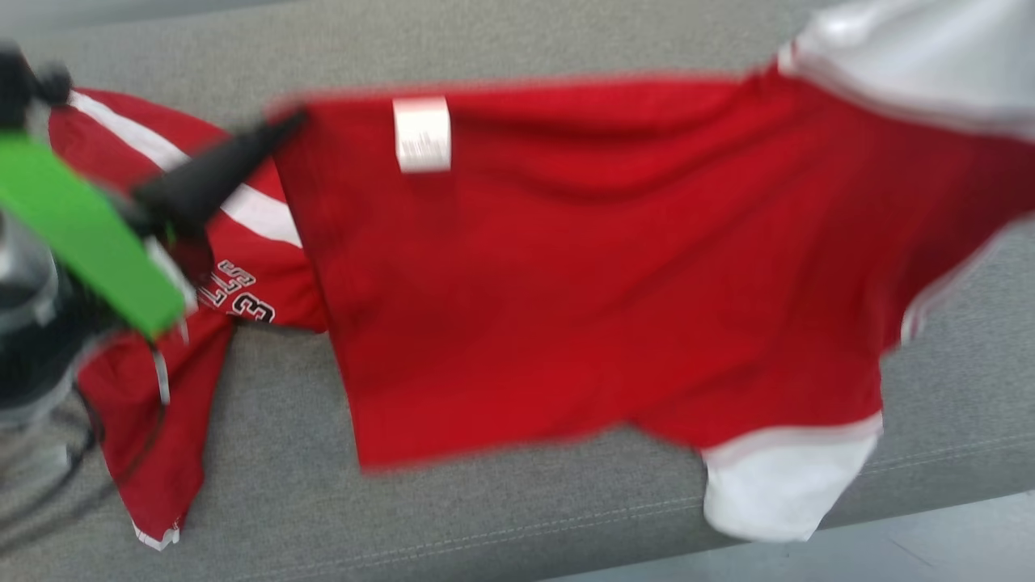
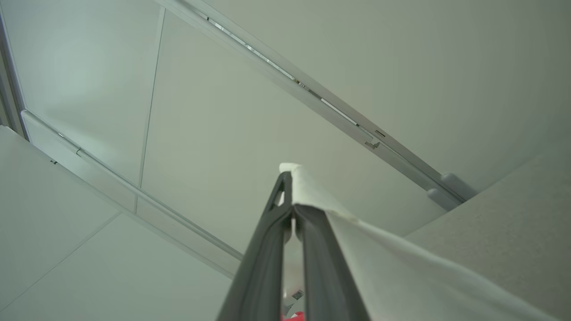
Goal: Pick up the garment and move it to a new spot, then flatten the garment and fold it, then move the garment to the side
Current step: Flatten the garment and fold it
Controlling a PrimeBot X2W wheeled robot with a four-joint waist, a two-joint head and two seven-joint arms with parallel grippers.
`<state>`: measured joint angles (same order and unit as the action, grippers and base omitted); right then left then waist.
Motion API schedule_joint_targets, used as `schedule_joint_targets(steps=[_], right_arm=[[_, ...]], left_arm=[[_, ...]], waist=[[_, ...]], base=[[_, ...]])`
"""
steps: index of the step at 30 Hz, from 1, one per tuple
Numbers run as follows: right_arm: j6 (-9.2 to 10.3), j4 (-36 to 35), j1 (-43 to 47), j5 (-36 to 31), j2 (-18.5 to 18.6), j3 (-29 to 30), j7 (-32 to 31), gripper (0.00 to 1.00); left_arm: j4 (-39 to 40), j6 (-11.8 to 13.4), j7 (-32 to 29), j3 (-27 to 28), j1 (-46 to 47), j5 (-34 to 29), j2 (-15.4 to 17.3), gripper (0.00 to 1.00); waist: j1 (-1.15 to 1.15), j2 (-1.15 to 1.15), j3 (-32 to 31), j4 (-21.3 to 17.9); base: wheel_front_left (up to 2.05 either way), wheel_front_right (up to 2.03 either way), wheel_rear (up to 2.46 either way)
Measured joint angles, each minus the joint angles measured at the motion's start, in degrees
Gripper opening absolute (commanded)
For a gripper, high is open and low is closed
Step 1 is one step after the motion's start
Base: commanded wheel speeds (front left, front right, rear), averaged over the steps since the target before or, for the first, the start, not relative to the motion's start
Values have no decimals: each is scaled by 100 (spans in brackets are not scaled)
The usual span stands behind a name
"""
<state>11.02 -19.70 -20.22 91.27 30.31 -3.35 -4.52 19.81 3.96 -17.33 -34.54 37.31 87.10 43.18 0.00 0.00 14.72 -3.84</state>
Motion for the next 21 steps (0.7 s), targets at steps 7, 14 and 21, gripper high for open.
schedule_joint_targets(steps=[7,14,21], right_arm=[[-294,1736,-3269,-1369,-467,333,962,0],[-313,2242,-4586,-2124,-779,-784,681,0],[-342,1432,-3335,-1761,-1276,-1388,390,0]], left_arm=[[-1416,277,692,293,2642,-1752,-1486,0],[-1968,216,1457,259,3481,-2839,-1659,0],[-1763,-125,2262,-1,2429,-3021,-1752,0]], waist=[[0,0,613,287],[0,0,1201,453],[1,0,1791,404]], base=[[0,0,0],[0,0,0],[0,0,0]])
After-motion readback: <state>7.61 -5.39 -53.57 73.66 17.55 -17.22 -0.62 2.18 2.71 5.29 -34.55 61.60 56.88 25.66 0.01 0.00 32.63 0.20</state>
